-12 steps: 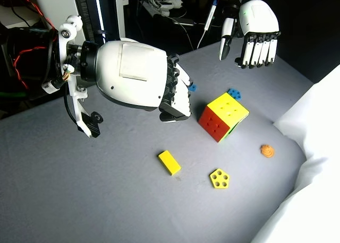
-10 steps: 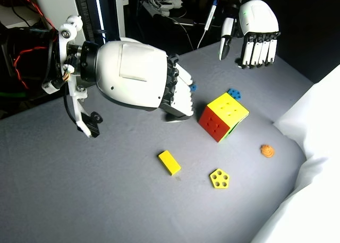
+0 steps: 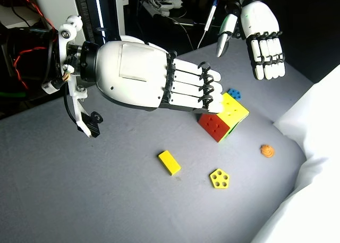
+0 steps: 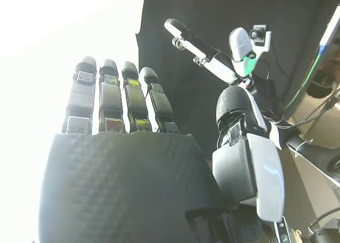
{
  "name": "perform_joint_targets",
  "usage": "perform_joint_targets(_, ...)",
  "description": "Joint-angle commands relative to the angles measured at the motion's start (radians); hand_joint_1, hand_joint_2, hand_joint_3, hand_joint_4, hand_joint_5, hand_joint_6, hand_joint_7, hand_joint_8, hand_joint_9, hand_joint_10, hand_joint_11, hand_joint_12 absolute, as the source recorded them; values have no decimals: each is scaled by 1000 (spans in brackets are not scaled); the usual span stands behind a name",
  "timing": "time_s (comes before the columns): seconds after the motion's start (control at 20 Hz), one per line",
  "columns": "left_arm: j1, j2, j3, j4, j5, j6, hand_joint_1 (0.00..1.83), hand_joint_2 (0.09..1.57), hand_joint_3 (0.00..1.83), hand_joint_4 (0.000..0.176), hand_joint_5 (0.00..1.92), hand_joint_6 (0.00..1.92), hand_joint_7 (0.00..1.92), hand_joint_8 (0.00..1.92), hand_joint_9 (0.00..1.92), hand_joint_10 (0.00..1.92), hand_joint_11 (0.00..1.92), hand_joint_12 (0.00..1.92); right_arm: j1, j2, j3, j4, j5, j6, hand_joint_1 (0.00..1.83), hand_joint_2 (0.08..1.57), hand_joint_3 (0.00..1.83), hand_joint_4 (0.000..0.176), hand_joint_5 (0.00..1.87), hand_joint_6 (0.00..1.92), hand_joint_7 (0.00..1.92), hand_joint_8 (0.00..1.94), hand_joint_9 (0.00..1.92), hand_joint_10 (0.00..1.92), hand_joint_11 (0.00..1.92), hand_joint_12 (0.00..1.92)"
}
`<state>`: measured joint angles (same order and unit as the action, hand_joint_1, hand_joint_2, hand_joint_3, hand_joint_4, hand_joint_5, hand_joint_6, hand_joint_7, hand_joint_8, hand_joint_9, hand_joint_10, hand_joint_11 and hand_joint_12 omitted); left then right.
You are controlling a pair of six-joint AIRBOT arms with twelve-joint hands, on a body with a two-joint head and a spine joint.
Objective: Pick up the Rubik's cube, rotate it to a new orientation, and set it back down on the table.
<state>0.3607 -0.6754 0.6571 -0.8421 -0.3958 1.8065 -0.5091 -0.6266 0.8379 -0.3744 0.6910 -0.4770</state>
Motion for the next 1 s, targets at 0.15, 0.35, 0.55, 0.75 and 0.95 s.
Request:
perform_joint_targets(0.15, -15, -88, 42, -84, -127, 84, 454, 1114, 0, 0, 0, 0, 0, 0, 0, 0, 36, 31, 8, 3, 3, 37, 114, 0, 0, 1272, 34, 0, 0, 0, 0, 0, 0, 0, 0, 0)
perform_joint_targets(0.35, -16, -162, 57, -188, -182, 166, 915, 1041, 0, 0, 0, 0, 0, 0, 0, 0, 0, 0, 7, 2, 4, 37, 114, -2, 0, 1263, 26, 0, 0, 0, 0, 0, 0, 0, 0, 0)
perform_joint_targets(0.55, -16, -223, 58, -297, -269, 250, 1022, 1035, 0, 0, 0, 0, 0, 0, 0, 0, 0, 0, 8, 2, 3, 37, 117, -2, 0, 1270, 26, 0, 0, 0, 0, 0, 0, 0, 0, 0)
perform_joint_targets(0.75, -21, -268, 68, -406, -314, 307, 973, 1037, 0, 0, 0, 0, 0, 0, 0, 0, 0, 0, 7, 2, 3, 36, 118, -2, 0, 1262, 20, 0, 0, 0, 2, 1, 0, 0, 0, 0)
perform_joint_targets(0.95, -56, -301, 83, -543, -344, 426, 979, 1043, 0, 0, 0, 0, 0, 0, 0, 0, 0, 0, 6, 2, 4, 36, 119, -3, 0, 1281, 25, 0, 0, 0, 6, 2, 0, 0, 0, 0)
